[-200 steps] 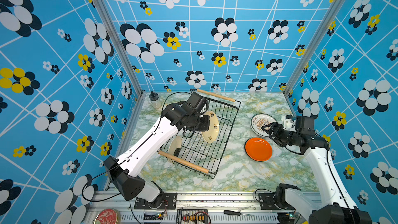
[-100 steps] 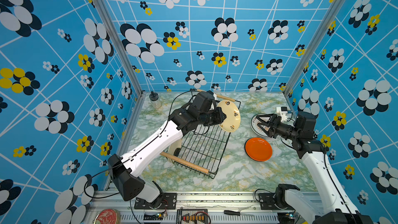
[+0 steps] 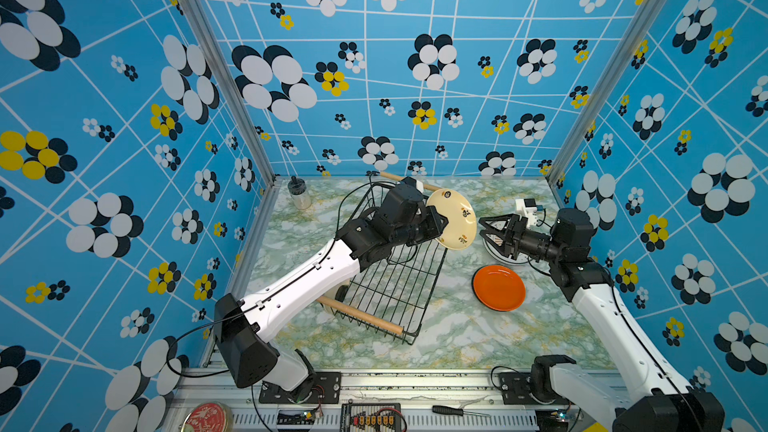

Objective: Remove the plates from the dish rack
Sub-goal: 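Hold the cream plate up with the left gripper while the right grasps its rim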

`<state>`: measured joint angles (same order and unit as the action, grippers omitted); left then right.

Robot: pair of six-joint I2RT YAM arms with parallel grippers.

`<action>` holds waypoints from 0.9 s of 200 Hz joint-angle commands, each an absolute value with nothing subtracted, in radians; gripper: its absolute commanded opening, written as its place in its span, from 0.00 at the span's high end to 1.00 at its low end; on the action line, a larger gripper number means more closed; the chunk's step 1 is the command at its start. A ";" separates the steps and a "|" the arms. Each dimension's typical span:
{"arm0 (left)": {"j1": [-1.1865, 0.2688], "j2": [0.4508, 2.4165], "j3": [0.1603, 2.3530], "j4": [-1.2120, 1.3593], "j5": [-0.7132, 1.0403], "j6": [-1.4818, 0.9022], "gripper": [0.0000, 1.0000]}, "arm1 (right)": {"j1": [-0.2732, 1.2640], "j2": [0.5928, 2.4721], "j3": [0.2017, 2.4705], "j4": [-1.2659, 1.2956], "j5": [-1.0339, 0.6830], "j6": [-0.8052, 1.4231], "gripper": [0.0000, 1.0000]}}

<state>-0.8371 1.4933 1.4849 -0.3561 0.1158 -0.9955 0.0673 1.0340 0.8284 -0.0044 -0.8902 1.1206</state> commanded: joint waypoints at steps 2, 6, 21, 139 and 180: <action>-0.845 1.476 1.464 -0.262 0.119 -1.037 1.00 | 0.096 1.059 0.866 0.067 -0.870 1.144 0.45; -0.847 1.475 1.462 -0.258 0.114 -1.043 1.00 | 0.100 1.062 0.868 0.075 -0.870 1.148 0.45; -0.852 1.476 1.453 -0.239 0.115 -1.055 1.00 | 0.107 1.074 0.875 0.092 -0.863 1.156 0.47; -0.864 1.515 1.414 -0.109 0.148 -1.139 0.95 | 0.188 1.131 0.895 0.226 -0.865 1.230 0.73; -0.868 1.546 1.439 -0.106 0.169 -1.134 0.90 | 0.189 1.137 0.895 0.249 -0.868 1.248 0.83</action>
